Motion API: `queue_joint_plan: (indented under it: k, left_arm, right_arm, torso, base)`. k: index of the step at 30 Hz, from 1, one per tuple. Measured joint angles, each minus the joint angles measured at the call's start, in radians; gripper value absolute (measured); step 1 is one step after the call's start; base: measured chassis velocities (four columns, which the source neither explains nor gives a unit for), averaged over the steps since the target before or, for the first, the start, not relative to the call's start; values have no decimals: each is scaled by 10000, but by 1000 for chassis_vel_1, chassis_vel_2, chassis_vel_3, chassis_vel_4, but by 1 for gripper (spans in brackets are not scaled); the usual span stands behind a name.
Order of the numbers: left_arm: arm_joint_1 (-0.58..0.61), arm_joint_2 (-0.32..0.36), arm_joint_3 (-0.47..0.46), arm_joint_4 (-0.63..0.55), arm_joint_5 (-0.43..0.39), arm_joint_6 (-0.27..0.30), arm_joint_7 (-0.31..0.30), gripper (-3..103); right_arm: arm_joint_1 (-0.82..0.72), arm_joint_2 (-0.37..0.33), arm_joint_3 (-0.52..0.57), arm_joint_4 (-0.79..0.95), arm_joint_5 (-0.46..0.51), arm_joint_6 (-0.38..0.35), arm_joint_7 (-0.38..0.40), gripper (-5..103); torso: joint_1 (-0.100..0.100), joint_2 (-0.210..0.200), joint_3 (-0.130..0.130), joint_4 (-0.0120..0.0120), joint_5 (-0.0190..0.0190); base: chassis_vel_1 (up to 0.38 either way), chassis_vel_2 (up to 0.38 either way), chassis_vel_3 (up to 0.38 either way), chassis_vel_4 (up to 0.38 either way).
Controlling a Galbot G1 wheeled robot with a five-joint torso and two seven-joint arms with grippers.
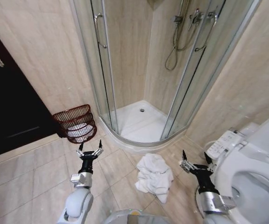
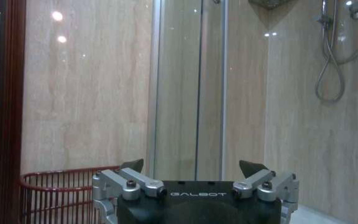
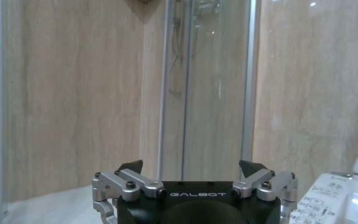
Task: Discard the used towel into the hamper.
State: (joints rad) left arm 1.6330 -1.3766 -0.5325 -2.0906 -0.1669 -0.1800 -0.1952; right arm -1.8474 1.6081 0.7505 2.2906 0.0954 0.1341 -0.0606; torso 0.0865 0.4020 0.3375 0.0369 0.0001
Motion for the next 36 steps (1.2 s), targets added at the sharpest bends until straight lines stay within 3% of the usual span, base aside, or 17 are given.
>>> queue_joint_plan:
  k: [22,36]
  left_arm:
    - [-220,38,122,-241,-254,410,-123,100]
    - [-693,245,214,-528,-449,1046,96,100]
  right_arm:
    - [23,0,-3,32,135,292,327,100]
    - [-56,0,42,239,82,436,323,100]
  torso:
    - [15,37,23,0,-2]
    - [280,710,428,0,-2]
  base:
    - [0,-6,3,2]
    - [0,0,0,0]
